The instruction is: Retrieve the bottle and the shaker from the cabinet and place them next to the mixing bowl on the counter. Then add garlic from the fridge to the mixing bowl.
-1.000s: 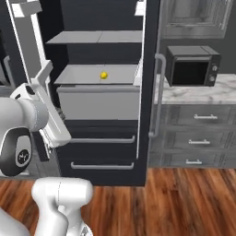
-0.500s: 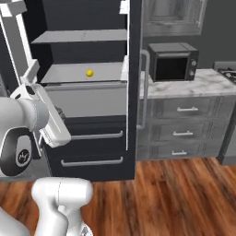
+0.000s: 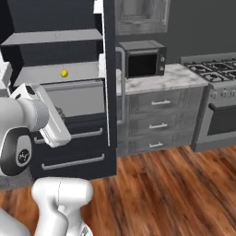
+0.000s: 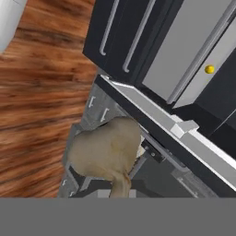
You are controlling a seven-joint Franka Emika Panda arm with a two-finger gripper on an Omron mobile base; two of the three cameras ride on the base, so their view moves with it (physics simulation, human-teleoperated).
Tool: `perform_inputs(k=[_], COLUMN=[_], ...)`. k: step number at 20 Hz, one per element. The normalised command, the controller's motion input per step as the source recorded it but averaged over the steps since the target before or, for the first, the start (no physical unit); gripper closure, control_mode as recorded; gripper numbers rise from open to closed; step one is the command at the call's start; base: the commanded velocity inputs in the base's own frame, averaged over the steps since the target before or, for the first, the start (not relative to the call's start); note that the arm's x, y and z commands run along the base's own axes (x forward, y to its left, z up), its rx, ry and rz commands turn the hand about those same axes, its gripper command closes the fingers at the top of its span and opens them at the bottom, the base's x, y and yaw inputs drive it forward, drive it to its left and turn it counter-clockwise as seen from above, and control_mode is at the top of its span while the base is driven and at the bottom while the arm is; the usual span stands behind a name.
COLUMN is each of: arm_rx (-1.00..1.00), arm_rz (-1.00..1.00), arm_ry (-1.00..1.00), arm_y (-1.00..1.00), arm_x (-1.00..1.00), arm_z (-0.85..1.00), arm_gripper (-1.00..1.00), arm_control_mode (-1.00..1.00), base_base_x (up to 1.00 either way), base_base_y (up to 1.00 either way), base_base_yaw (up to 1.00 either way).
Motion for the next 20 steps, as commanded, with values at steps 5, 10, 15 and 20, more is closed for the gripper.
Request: perform_inputs(k=[5,10,15,20], arm_rx=[0.0,0.0,0.0,0.0], arm_rz=[0.0,0.0,0.0,0.0], arm_ry=[0.0,0.0,0.0,0.0], arm_y=[0.0,0.0,0.0,0.0], arm_x=[0.0,0.0,0.0,0.0], arm_z=[0.0,0.0,0.0,0.0], arm_gripper=[1.0,1.0,1.0,1.0], arm_control_mode=[1.0,1.0,1.0,1.0], base_base_x=[-0.09,-0.08,-0.06,-0.04], base_base_y=[-0.14,-0.14,-0.18,-0.2], base_base_yaw=[-0.28,-0.28,-0.29,-0.31])
